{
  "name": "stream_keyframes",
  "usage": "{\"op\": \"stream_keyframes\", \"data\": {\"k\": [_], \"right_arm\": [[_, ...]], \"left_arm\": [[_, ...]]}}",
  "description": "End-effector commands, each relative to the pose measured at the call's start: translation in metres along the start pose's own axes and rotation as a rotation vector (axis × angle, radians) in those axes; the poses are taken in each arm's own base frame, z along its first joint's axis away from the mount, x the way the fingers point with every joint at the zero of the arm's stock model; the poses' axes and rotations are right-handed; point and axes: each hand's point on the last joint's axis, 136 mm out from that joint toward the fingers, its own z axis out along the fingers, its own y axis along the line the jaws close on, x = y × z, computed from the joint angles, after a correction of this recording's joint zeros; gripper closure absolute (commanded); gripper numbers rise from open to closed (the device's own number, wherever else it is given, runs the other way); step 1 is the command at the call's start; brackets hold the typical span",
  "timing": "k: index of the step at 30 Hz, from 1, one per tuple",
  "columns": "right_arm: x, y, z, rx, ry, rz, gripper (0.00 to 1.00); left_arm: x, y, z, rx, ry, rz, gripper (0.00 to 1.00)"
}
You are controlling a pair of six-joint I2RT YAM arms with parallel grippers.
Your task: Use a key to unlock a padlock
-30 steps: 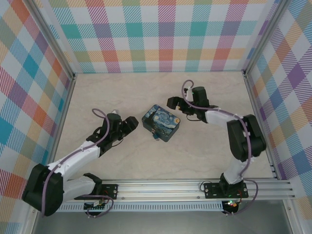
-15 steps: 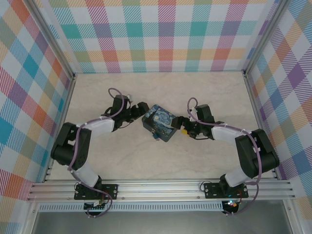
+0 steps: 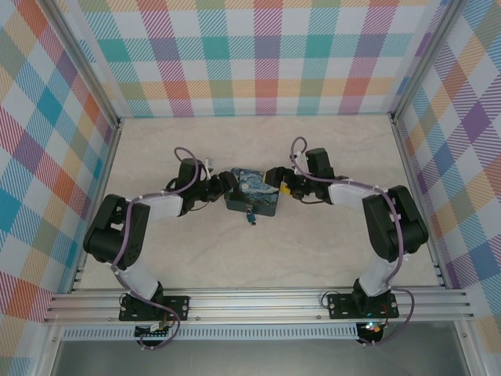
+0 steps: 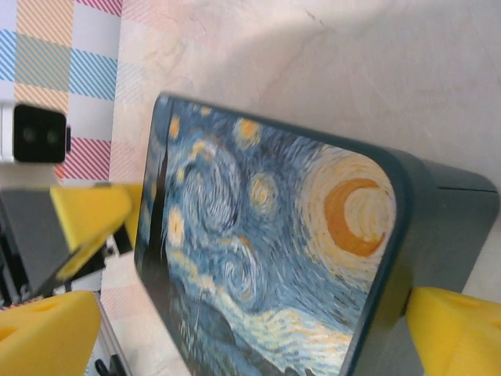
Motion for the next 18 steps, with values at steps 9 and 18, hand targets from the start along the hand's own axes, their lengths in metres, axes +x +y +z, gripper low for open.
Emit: {"op": "stream_keyframes", "data": {"k": [9,18], "right_arm": [[-0.038,-0.017,-0.037,0.131,-0.179,-0.227,0.0],[0.044,-0.002,-0.072,0.101,-0.166,-0.239,0.09]], "left_arm": [[0.009,-0.024,-0.055,0.006,-0.096,0.069,0.27],[-0.006,-0.052,-0.076,0.056,-0.165,0.106,0.27]]}}
